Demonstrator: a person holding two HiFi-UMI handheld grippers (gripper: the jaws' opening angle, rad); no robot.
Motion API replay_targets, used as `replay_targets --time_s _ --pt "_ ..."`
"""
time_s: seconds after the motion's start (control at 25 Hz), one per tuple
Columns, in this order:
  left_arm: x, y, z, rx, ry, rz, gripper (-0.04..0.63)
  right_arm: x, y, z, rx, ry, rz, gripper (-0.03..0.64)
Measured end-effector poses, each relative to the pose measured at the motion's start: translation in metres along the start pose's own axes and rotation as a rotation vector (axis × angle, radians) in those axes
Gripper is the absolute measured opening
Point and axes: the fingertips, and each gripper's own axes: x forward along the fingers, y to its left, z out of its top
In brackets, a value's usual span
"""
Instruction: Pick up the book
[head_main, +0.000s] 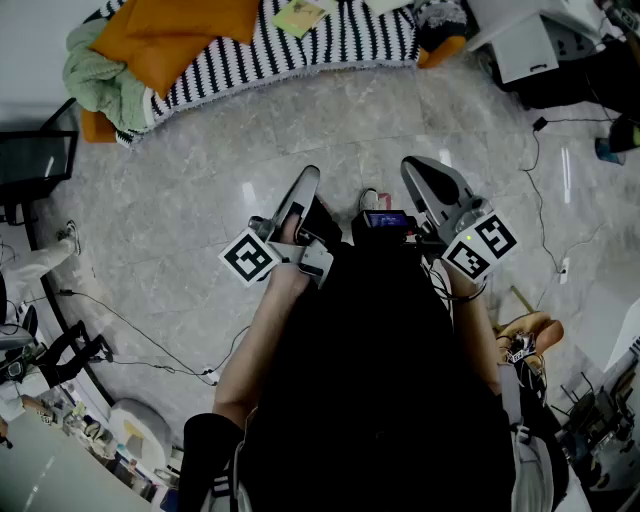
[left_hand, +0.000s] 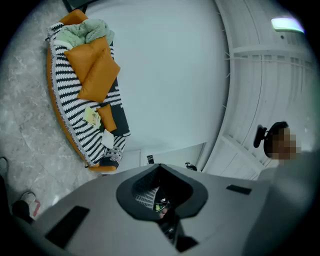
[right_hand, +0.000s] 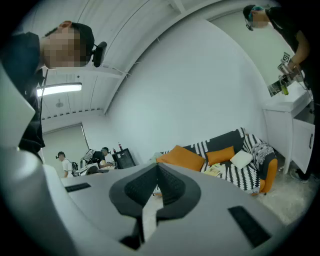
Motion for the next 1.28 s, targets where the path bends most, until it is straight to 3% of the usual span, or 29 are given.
replay_targets --time_s 0.24,0.76,1.04,1.28 --pt "-0.006 0.004 0.012 0.013 0.017 0.019 0.014 0.011 0.010 0.003 0.025 -0.031 0.004 0.017" --pt "-0.030 0.023 0.031 0.010 0.088 0.080 0.014 0.042 0.048 -0.019 -0.019 0.020 -0.047 0.017" --pt "-0.052 0.034 0.039 0.069 0.145 0.121 0.014 0.055 0.076 -0.034 -0.017 0.041 -0.056 0.017" --pt "-0.056 0.038 0.034 0.014 0.150 0.115 0.014 0.056 0.082 -0.042 -0.005 0.054 -0.060 0.017"
